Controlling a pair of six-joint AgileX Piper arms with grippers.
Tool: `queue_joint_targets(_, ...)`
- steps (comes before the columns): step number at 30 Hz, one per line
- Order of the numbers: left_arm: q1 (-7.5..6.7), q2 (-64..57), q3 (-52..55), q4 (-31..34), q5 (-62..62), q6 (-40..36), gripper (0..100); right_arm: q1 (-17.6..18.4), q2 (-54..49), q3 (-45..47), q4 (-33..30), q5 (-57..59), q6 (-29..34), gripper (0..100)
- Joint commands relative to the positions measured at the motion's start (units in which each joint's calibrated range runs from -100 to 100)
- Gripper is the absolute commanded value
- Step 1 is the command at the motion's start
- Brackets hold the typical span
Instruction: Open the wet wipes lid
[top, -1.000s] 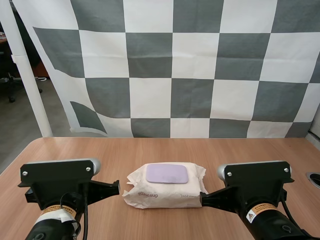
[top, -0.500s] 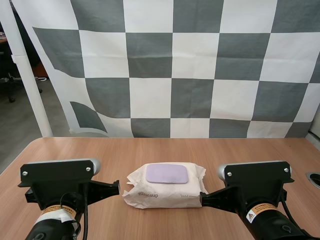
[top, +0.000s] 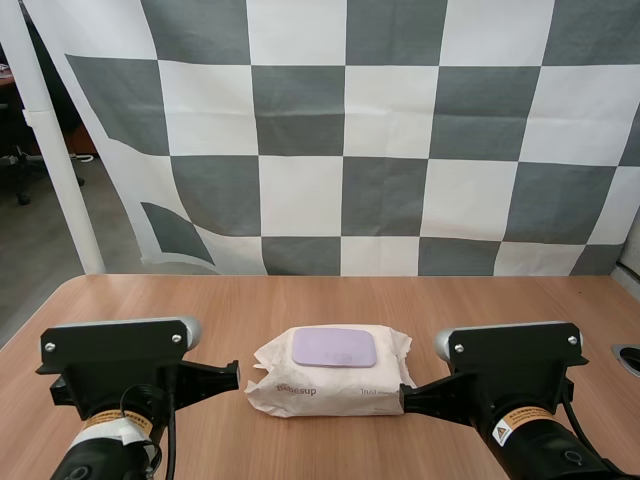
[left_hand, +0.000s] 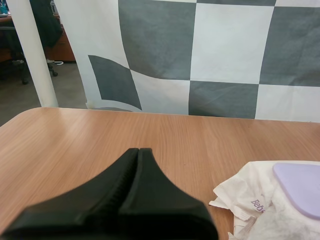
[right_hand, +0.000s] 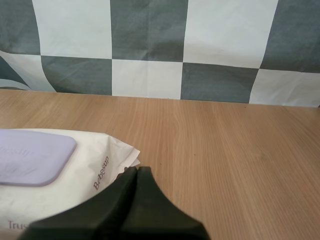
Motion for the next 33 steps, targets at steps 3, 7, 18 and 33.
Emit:
queue_joint_targets(3, 0.02, -0.02, 0.0, -0.07, -0.06, -0.01, 0, -0.03, 0.0, 0.0, 0.06, 0.03, 0.04, 0)
queue_joint_targets(7, 0.02, -0.02, 0.0, -1.59, -0.06, -0.33, 0, -0.03, 0.0, 0.0, 0.06, 0.03, 0.04, 0)
queue_joint_targets(18, 0.02, -0.02, -2.84, -1.06, -0.06, 3.23, 0, -0.03, 0.0, 0.0, 0.06, 0.03, 0.04, 0)
queue_joint_targets(33, 0.02, -0.02, -22.14, -1.06, -0.23, 6.2, 0, -0.03, 0.0, -12.08, -4.89, 2.62, 0.04, 0)
